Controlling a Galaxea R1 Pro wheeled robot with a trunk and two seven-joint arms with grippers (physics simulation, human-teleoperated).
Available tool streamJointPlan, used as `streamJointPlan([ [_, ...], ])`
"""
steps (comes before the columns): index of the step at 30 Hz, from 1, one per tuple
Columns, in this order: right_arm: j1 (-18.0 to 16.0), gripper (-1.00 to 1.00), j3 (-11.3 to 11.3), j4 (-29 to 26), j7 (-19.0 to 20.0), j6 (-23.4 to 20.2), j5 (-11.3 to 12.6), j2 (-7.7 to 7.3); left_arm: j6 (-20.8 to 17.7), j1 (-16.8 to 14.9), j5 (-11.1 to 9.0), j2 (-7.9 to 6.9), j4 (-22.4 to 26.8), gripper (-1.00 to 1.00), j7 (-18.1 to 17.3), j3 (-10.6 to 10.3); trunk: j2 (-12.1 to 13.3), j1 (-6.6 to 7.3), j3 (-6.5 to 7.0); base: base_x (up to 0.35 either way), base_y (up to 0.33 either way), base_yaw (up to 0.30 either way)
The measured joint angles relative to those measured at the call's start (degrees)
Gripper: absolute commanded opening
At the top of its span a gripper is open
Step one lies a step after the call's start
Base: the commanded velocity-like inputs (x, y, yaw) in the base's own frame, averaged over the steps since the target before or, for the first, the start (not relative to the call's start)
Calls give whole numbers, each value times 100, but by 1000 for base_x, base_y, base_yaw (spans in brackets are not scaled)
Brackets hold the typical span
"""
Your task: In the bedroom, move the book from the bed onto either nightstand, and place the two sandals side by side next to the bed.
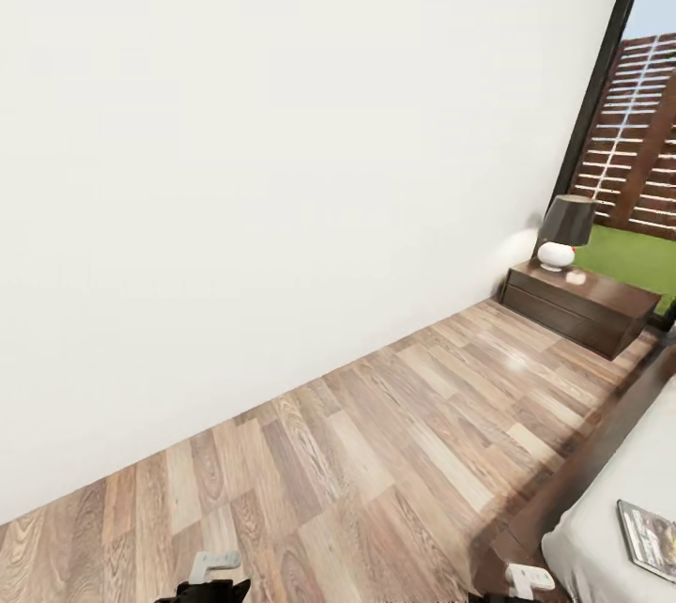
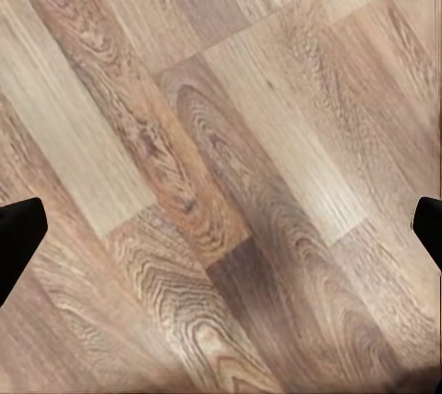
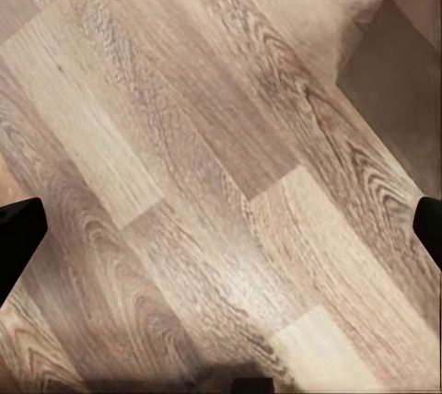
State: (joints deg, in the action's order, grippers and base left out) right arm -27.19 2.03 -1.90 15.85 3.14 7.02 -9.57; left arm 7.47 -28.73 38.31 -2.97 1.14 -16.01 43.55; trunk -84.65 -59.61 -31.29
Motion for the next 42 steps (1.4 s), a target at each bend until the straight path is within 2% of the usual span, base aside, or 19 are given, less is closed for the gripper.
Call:
streamJointPlan([
  [42, 0, 100, 0, -1, 0, 0, -4, 0, -7, 0, 0, 0, 0, 100, 1, 0, 0, 0, 0, -18, 0, -283],
])
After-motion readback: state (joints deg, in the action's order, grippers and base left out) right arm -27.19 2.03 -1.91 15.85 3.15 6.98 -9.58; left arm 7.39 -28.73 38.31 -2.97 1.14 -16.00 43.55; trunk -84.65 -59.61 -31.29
